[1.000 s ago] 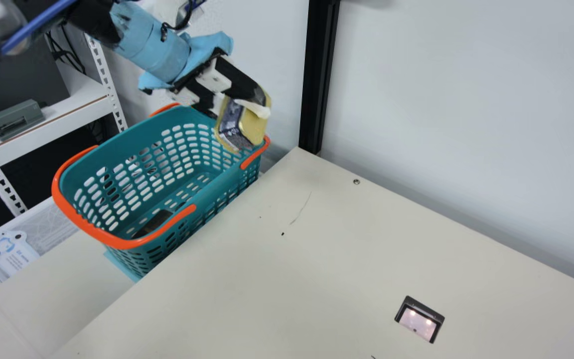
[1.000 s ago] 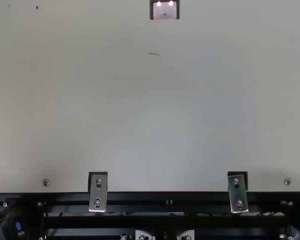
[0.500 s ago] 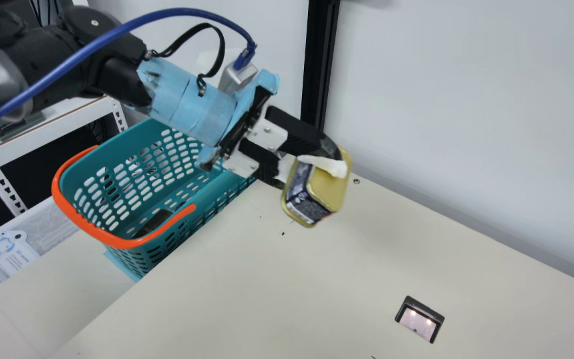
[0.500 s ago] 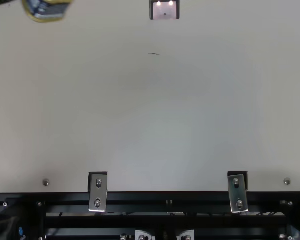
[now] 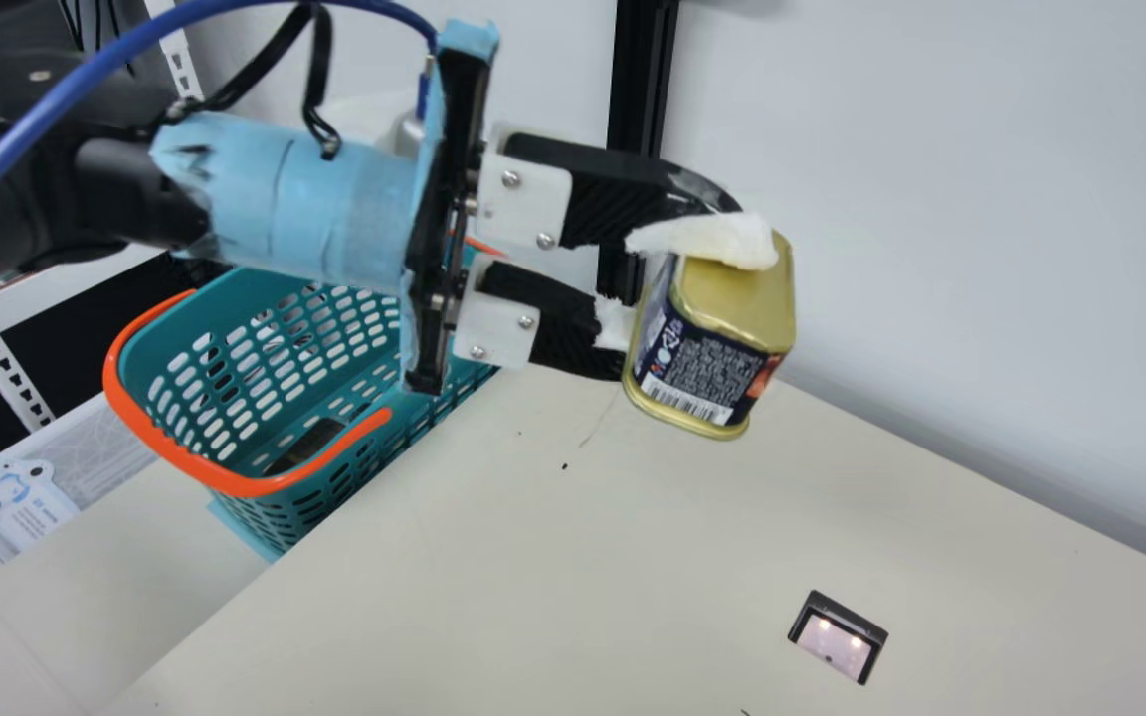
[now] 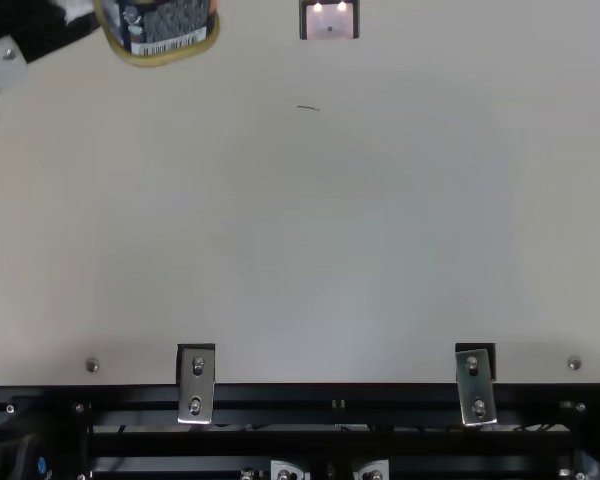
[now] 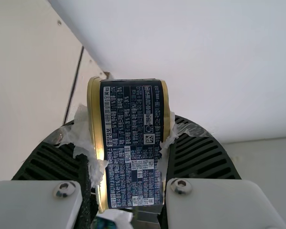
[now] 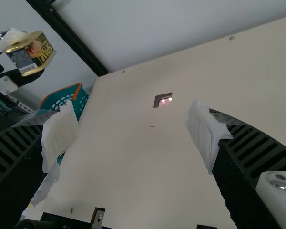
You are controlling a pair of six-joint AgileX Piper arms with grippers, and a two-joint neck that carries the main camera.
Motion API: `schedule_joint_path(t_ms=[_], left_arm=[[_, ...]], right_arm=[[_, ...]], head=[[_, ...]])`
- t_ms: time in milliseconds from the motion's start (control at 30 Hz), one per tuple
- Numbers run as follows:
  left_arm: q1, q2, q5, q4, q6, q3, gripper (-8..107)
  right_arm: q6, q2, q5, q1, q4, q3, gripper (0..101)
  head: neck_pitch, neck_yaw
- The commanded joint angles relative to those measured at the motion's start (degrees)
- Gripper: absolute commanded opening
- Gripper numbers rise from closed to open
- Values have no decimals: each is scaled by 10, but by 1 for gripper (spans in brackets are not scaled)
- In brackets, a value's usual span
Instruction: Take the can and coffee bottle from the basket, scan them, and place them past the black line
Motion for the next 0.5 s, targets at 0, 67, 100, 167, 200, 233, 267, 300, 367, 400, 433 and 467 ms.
schedule_joint_path(t_ms=[0,67,100,167,200,233,267,300,367,400,433,467], left_arm=[[2,-28,0,-32,-31,27,10],[3,-50,0,-51,-55,51,10],[3,-61,0,-60,-69,63,10],[4,-84,0,-77,-97,88,10],[5,-97,0,-85,-114,100,10],[5,-107,0,-93,-128,113,10],[6,-118,0,-102,-142,125,10],[7,-128,0,-109,-155,136,10],[9,-145,0,-123,-183,156,10],[10,-153,0,-128,-195,165,10],[10,-162,0,-133,-207,173,10],[10,-169,0,-135,-218,180,10]], right_arm=[[0,0,0,0,0,0,101],[0,0,0,0,0,0,101],[0,0,0,0,0,0,101],[0,0,0,0,0,0,101],[0,0,0,0,0,0,101],[0,0,0,0,0,0,101],[0,0,0,0,0,0,101],[0,0,0,0,0,0,101],[0,0,0,0,0,0,101],[0,0,0,0,0,0,101],[0,0,0,0,0,0,101],[0,0,0,0,0,0,101]], head=[[-18,8],[-18,8],[-18,8],[-18,8],[-18,8],[-18,8],[-18,8],[-18,8],[-18,8],[-18,8],[-18,8],[-18,8]])
